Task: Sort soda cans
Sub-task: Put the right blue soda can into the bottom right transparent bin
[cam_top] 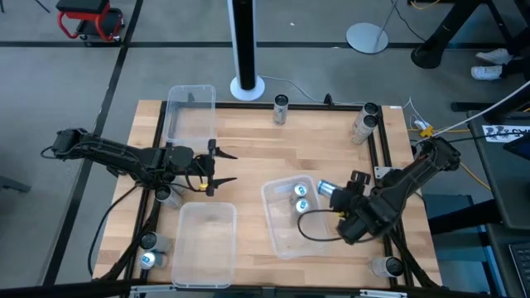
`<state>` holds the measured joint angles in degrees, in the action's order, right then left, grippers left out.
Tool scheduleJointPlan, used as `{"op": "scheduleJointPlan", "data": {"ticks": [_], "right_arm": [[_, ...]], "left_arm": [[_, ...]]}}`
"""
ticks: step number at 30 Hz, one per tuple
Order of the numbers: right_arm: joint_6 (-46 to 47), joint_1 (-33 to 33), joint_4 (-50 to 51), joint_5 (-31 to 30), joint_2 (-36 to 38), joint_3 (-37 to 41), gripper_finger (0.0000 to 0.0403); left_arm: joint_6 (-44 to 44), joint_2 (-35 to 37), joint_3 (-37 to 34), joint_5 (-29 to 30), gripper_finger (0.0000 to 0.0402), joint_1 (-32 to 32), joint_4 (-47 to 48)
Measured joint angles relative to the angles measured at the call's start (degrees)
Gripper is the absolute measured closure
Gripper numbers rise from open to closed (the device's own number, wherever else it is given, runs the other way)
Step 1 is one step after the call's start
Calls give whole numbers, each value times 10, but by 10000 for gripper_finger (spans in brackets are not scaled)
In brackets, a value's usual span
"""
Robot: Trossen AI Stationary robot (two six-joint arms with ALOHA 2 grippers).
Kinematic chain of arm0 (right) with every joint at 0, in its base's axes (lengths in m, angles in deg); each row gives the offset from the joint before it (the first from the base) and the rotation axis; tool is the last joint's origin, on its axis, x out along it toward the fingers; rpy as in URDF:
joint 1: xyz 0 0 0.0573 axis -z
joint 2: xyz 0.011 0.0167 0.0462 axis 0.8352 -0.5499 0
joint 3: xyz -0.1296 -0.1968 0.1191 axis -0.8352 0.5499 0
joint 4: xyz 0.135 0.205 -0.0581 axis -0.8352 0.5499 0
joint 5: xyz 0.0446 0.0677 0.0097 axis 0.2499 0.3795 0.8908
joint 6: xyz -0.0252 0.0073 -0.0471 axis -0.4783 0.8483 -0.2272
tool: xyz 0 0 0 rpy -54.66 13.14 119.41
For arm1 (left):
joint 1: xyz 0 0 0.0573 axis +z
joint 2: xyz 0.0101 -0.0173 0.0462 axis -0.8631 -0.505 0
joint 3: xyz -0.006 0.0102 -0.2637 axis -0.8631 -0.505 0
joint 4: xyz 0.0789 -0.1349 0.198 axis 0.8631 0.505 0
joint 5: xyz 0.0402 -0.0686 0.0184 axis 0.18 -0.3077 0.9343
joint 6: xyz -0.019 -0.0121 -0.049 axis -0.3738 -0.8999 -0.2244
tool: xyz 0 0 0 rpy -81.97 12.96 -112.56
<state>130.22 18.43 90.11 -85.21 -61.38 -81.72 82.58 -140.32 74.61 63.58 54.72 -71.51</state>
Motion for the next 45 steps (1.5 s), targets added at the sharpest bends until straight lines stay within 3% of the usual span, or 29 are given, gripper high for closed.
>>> {"op": "scheduleJointPlan", "data": {"ticks": [19,27,36,45], "right_arm": [[-289,132,-10,-202,0,-18,194],[-471,162,-119,-253,0,-30,194],[-716,192,-329,-231,-1,-30,194],[-777,204,-363,-209,-1,-30,194]], "left_arm": [[24,-2,0,-26,95,5,-45],[16,-13,6,-52,95,21,-66],[15,-135,141,-62,95,15,-24],[71,-259,280,-4,95,15,48]]}}
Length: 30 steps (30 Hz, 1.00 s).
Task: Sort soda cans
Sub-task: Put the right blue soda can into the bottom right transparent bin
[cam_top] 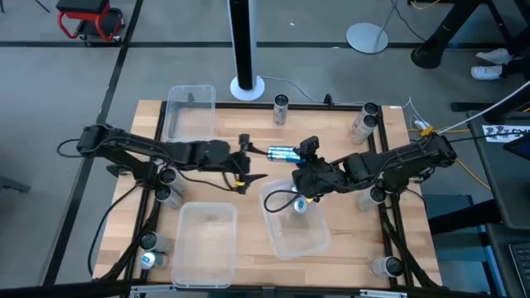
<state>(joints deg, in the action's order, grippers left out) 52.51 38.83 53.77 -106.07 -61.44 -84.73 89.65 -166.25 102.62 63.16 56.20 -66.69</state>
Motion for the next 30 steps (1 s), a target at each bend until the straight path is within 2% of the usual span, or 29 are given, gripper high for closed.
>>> {"op": "scheduleJointPlan", "data": {"ticks": [11,23,30], "right_arm": [[-36,0,-32,1,-28,1,194],[-69,-2,-80,-2,-36,0,194],[-74,-2,-89,2,-36,0,194]], "left_arm": [[55,-85,82,14,95,3,-3],[68,-102,84,68,95,15,2],[75,-101,84,72,95,13,4]]}}
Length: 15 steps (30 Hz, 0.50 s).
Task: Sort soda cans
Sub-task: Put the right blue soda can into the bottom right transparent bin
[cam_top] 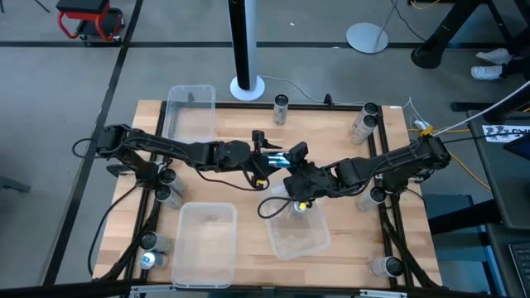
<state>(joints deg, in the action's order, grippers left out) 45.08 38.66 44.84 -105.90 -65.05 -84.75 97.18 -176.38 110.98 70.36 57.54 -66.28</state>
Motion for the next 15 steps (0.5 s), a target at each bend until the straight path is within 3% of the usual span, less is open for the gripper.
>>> {"op": "scheduleJointPlan", "data": {"ticks": [6,12,15], "right_arm": [[-16,0,-16,8,-1,1,194],[-16,0,-17,5,-1,1,194],[-17,0,-17,6,-1,1,192]], "left_arm": [[13,1,0,0,102,0,-1],[2,1,0,0,173,0,4],[1,1,0,0,181,0,7]]}}
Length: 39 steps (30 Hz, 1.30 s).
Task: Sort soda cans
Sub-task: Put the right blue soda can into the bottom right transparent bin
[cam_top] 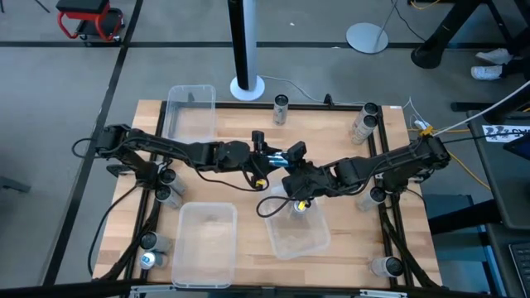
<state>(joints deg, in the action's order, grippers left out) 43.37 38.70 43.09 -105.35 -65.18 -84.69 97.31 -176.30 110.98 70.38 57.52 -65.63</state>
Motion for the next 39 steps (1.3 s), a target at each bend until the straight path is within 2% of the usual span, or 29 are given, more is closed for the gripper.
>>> {"op": "scheduleJointPlan", "data": {"ticks": [7,12,18,22,26,31,34,39], "right_arm": [[-11,-2,2,6,3,0,154],[-30,-33,12,11,32,-1,126],[-29,-71,39,-2,68,-1,120],[15,-102,93,-16,92,-1,121],[70,-126,142,-83,94,4,121],[73,-128,102,-138,94,44,121],[-20,-119,-3,-140,94,67,121],[-240,-114,-176,-94,93,69,121]], "left_arm": [[0,3,0,-1,181,0,3],[-2,19,-1,-2,181,-2,22],[-16,42,-3,-9,181,-2,32],[-32,79,-51,-85,181,5,-10],[-46,127,-137,-182,181,18,-135],[-105,156,-215,-293,181,32,-299],[-126,159,-231,-316,181,34,-336],[-130,158,-233,-319,181,33,-334]]}}
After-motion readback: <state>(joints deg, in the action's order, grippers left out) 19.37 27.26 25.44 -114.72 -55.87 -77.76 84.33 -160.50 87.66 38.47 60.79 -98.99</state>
